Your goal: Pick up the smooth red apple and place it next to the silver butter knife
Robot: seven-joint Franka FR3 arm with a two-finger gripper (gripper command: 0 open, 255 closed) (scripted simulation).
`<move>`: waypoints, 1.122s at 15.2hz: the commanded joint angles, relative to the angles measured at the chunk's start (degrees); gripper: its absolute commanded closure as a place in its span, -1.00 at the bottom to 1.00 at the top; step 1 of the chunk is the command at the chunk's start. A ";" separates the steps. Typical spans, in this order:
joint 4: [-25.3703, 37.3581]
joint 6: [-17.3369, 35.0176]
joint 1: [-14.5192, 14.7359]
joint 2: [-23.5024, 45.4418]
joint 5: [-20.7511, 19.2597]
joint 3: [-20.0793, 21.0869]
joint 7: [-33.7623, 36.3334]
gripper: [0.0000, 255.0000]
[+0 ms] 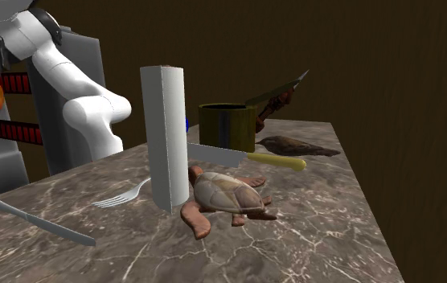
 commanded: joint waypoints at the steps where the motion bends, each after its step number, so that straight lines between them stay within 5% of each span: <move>1: 3.08 -0.79 0.81 0.61 -0.11 -2.78 -3.09 1.00; 5: 9.10 -1.34 3.66 2.23 -0.27 -9.16 -8.58 1.00; 17: 1.13 6.49 2.72 1.13 -3.89 -13.55 -7.58 1.00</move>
